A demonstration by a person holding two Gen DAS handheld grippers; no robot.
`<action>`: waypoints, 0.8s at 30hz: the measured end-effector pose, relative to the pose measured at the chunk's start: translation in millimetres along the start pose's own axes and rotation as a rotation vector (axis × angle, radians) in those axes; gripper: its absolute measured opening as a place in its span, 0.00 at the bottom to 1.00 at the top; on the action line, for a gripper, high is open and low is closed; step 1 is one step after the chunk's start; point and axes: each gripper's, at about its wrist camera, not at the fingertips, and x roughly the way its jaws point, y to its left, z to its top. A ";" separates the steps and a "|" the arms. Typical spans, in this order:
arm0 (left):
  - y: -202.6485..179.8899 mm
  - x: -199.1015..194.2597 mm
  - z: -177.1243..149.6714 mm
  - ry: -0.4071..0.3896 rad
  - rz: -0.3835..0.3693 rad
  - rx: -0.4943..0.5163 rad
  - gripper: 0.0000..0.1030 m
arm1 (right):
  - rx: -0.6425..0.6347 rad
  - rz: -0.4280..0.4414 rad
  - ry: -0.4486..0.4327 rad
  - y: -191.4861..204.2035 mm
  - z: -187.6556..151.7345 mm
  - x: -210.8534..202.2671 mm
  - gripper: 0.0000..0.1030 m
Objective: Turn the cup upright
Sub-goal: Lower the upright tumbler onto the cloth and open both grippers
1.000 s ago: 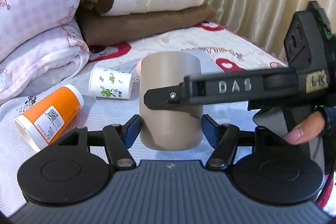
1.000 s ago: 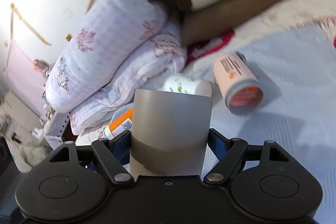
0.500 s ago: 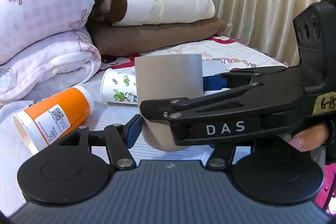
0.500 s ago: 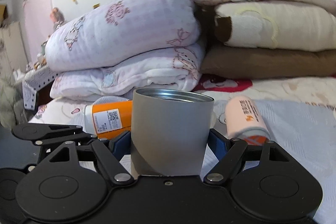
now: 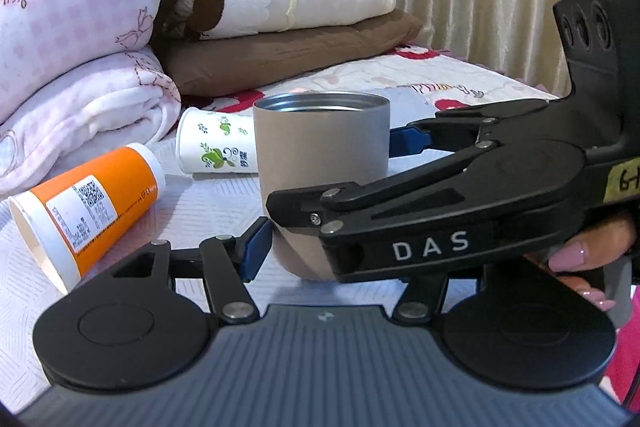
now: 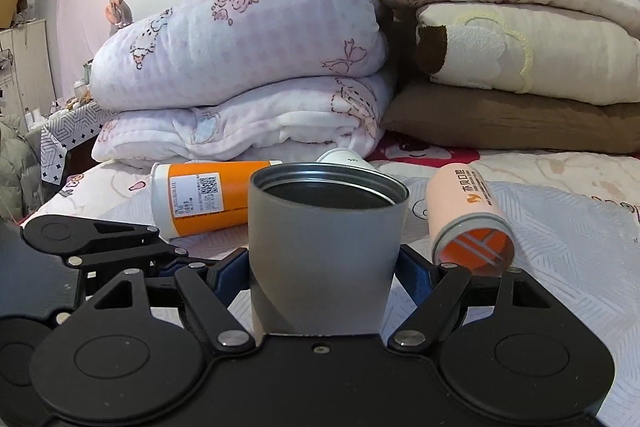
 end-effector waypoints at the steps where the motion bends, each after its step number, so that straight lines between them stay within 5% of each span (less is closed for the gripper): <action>1: -1.6 -1.2 -1.6 0.006 0.000 0.007 0.57 | 0.000 0.003 0.000 0.4 -1.0 -1.9 0.79; 24: -22.3 -33.7 -12.9 0.095 -0.052 0.130 0.58 | -0.045 0.056 0.068 10.8 -14.5 -36.9 0.80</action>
